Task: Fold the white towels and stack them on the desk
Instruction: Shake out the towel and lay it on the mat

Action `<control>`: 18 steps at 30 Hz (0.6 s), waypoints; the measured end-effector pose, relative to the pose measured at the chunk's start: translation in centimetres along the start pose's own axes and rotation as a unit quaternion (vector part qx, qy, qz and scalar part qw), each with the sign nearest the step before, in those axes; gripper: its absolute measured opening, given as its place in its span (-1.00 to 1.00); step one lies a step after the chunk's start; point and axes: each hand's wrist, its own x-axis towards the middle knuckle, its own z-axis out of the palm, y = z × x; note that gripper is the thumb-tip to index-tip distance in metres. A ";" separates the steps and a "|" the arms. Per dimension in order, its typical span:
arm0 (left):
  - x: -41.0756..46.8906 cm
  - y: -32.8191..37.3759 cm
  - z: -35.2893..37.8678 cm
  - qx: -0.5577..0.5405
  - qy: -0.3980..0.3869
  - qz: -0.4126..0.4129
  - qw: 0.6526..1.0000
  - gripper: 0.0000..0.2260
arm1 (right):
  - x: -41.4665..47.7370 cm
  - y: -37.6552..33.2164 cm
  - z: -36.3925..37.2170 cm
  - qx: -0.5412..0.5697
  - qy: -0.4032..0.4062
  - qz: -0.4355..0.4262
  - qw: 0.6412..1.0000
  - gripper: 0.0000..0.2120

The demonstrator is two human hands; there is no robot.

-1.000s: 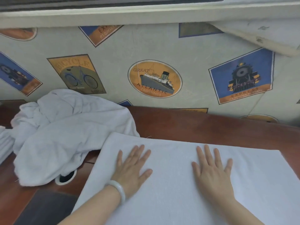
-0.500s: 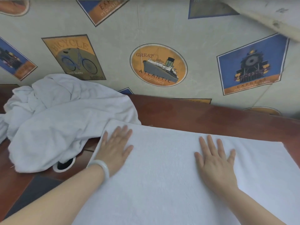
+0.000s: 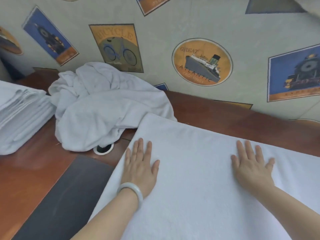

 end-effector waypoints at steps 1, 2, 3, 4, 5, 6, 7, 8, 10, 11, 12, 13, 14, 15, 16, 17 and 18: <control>0.2 0.3 -0.1 -0.008 -0.008 -0.009 1.000 -0.41 | 0.1 -0.5 -0.5 -0.043 0.030 -0.017 0.998 -0.45; 0.2 0.6 -0.1 -0.011 -0.007 -0.012 1.000 -0.41 | 0.1 -1.5 -1.1 -0.083 0.076 -0.057 0.992 -0.47; 0.1 0.7 -0.3 -0.013 -0.013 -0.012 1.000 -0.41 | 0.0 -3.1 -1.2 -0.091 0.120 -0.114 0.982 -0.51; -0.1 0.8 -0.5 -0.013 -0.019 -0.010 1.000 -0.41 | -0.6 -5.3 -1.3 -0.070 0.146 -0.181 0.970 -0.53; -0.1 0.8 -0.6 -0.015 -0.021 -0.009 1.000 -0.41 | -1.6 -8.0 -1.0 -0.037 0.145 -0.238 0.960 -0.51; -0.1 0.7 -0.6 -0.016 -0.012 -0.008 1.000 -0.40 | -2.6 -10.7 -0.3 0.000 0.115 -0.275 0.955 -0.48; 0.0 0.7 -0.7 -0.018 -0.008 -0.006 1.000 -0.39 | -3.6 -12.9 0.5 0.033 0.090 -0.294 0.951 -0.43; 0.1 0.7 -0.6 -0.022 -0.009 -0.003 1.000 -0.39 | -4.6 -14.7 1.0 0.055 0.070 -0.294 0.952 -0.38; 0.0 0.3 -0.3 -0.029 -0.009 0.021 0.999 -0.39 | -5.1 -16.2 2.2 0.069 0.071 -0.276 0.956 -0.37; -0.4 -0.4 -0.2 -0.031 -0.013 0.043 0.999 -0.39 | -5.1 -16.2 2.3 0.061 0.069 -0.271 0.958 -0.38; -0.7 -1.7 -0.3 -0.027 -0.022 0.064 0.997 -0.39 | -5.1 -15.9 2.2 0.056 0.067 -0.268 0.960 -0.38; -1.0 -3.4 -0.6 -0.018 -0.025 0.066 0.997 -0.38 | -4.8 -15.7 2.2 0.056 0.067 -0.265 0.960 -0.38; -1.3 -5.3 -0.9 -0.009 -0.031 0.049 0.998 -0.37 | -4.6 -15.6 2.1 0.049 0.063 -0.264 0.961 -0.38; -1.6 -7.4 -1.3 -0.002 -0.043 0.023 0.999 -0.33 | -4.7 -15.7 2.0 0.043 0.056 -0.265 0.962 -0.38; -1.9 -9.4 -1.8 0.003 -0.056 -0.010 0.998 -0.31 | -4.7 -15.9 1.9 0.040 0.050 -0.264 0.962 -0.37; -2.3 -11.0 -2.4 0.002 -0.059 -0.039 0.998 -0.30 | -4.9 -16.0 1.8 0.042 0.050 -0.262 0.963 -0.37; -3.0 -11.8 -2.9 0.006 -0.047 -0.058 0.997 -0.31 | -5.0 -16.0 1.8 0.043 0.052 -0.260 0.963 -0.37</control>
